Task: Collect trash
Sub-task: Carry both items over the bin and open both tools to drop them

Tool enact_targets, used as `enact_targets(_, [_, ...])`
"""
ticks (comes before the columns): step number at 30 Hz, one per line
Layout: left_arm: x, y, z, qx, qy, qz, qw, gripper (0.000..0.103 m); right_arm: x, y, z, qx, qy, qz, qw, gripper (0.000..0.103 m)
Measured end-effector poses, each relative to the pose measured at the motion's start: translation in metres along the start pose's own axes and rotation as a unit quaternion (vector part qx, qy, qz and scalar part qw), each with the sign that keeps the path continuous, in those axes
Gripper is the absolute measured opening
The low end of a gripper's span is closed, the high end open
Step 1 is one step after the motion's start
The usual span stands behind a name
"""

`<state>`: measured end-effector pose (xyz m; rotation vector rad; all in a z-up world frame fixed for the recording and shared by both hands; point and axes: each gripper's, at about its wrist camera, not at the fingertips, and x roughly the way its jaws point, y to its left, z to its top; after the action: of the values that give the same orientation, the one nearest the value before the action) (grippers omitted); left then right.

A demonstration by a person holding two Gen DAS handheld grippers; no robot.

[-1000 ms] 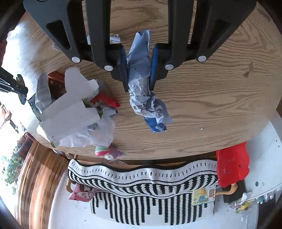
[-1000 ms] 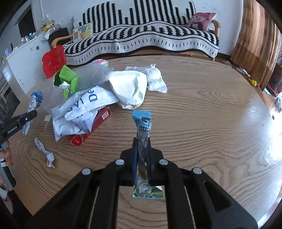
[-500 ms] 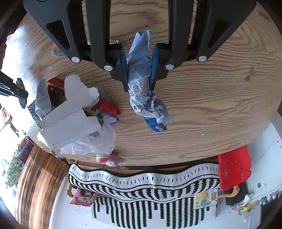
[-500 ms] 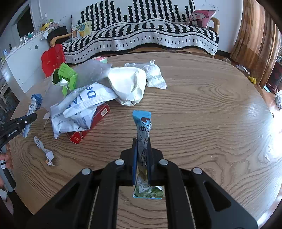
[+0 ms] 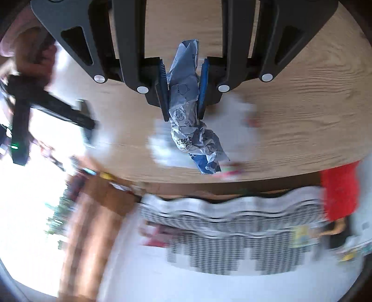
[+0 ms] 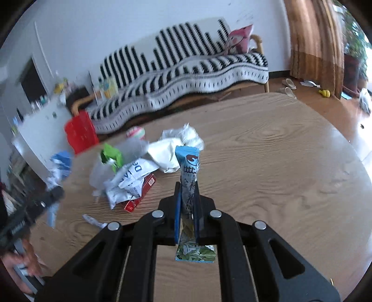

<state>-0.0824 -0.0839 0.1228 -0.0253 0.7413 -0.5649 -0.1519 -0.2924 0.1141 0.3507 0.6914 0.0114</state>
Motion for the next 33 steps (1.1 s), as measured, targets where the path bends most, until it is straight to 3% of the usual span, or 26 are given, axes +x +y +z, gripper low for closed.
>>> enact_targets(4, [0.005,-0.104,0.001,0.082,0.023,-0.07,0.9939,0.022,-0.072,-0.066,-0.012,0.043,-0.032,-0.013,0.998,0.009])
enact_targets(6, [0.017,-0.158,-0.01,0.105,0.062,-0.126,0.9845,0.022,-0.104,-0.1,-0.023,0.064,-0.044,-0.025,0.997,0.009])
enact_targets(8, [0.037,-0.205,-0.026,0.119,0.117,-0.175,0.9704,0.022,-0.139,-0.139,-0.042,0.092,-0.053,-0.04,0.994,0.009])
enact_targets(10, [0.066,-0.258,-0.057,0.141,0.188,-0.214,0.9481,0.022,-0.165,-0.176,-0.071,0.126,-0.053,-0.055,0.989,0.009])
enact_targets(12, [0.091,-0.3,-0.091,0.172,0.245,-0.223,0.9278,0.022,-0.178,-0.208,-0.11,0.16,-0.04,-0.072,0.984,0.009])
enact_targets(14, [0.109,-0.324,-0.122,0.202,0.278,-0.218,0.9135,0.022,-0.175,-0.235,-0.154,0.201,-0.012,-0.081,0.976,0.009])
enact_targets(15, [0.123,-0.335,-0.147,0.217,0.309,-0.214,0.9008,0.022,-0.166,-0.25,-0.182,0.229,0.012,-0.082,0.97,0.009])
enact_targets(19, [0.15,-0.342,-0.187,0.242,0.369,-0.193,0.8764,0.022,-0.132,-0.278,-0.256,0.312,0.079,-0.056,0.945,0.009])
enact_targets(21, [0.153,-0.346,-0.192,0.252,0.374,-0.191,0.8716,0.022,-0.124,-0.282,-0.268,0.323,0.088,-0.054,0.941,0.009])
enact_targets(24, [0.161,-0.346,-0.196,0.252,0.383,-0.178,0.8707,0.022,-0.116,-0.283,-0.269,0.32,0.095,-0.052,0.941,0.009])
enact_targets(31, [0.153,-0.345,-0.202,0.237,0.381,-0.186,0.874,0.022,-0.116,-0.292,-0.265,0.321,0.097,-0.045,0.941,0.009])
enact_targets(32, [0.15,-0.347,-0.205,0.236,0.38,-0.187,0.8745,0.024,-0.117,-0.293,-0.265,0.326,0.09,-0.039,0.94,0.009])
enact_targets(33, [0.15,-0.347,-0.205,0.235,0.377,-0.186,0.8766,0.035,-0.117,-0.296,-0.263,0.335,0.08,-0.033,0.938,0.01])
